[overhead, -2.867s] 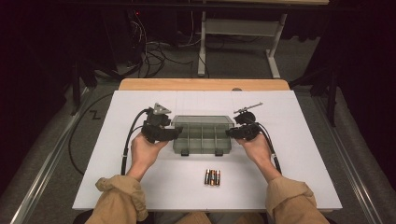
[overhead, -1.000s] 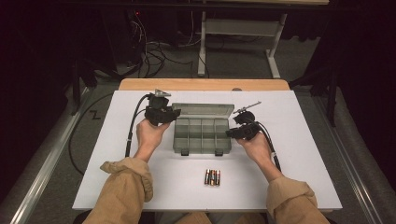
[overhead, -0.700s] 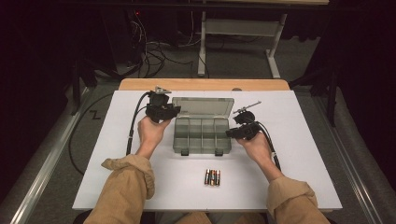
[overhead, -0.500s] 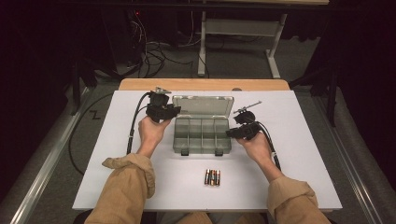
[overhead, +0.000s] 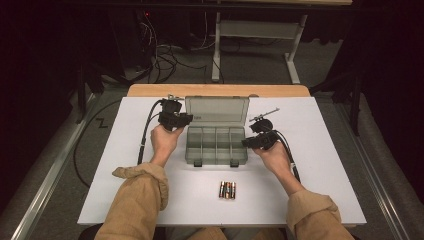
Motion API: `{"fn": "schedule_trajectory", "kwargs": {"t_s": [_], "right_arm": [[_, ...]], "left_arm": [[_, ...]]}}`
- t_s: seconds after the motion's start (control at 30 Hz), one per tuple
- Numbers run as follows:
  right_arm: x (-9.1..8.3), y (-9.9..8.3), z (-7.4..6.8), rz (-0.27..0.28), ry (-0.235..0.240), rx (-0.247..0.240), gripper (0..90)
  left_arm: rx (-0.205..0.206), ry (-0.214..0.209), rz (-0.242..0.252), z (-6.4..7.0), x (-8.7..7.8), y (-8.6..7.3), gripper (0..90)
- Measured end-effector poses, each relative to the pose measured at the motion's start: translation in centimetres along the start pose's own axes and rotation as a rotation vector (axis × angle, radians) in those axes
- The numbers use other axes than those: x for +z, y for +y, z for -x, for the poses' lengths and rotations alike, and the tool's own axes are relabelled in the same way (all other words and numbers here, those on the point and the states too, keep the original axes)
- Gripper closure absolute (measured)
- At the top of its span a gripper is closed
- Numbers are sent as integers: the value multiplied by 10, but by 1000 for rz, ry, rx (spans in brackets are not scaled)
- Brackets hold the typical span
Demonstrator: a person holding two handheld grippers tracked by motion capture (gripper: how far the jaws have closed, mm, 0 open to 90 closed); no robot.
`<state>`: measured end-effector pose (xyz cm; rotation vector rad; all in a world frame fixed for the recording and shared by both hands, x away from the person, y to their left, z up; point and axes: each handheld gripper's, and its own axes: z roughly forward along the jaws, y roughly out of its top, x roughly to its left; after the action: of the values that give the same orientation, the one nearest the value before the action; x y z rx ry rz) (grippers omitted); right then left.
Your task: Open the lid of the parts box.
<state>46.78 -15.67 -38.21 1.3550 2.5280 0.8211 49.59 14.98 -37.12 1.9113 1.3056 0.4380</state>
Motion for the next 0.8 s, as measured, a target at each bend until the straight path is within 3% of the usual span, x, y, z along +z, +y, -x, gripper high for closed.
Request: {"fn": "schedule_trajectory", "kwargs": {"t_s": [0.37, 0.8], "right_arm": [[0, -1, -1, 4, -4, -6, 750], [0, 0, -1, 2, -4, -5, 750]], "left_arm": [[-7, 10, 0, -4, 10, -3, 745], [-4, 31, -65, -9, 25, -8, 785]]}}
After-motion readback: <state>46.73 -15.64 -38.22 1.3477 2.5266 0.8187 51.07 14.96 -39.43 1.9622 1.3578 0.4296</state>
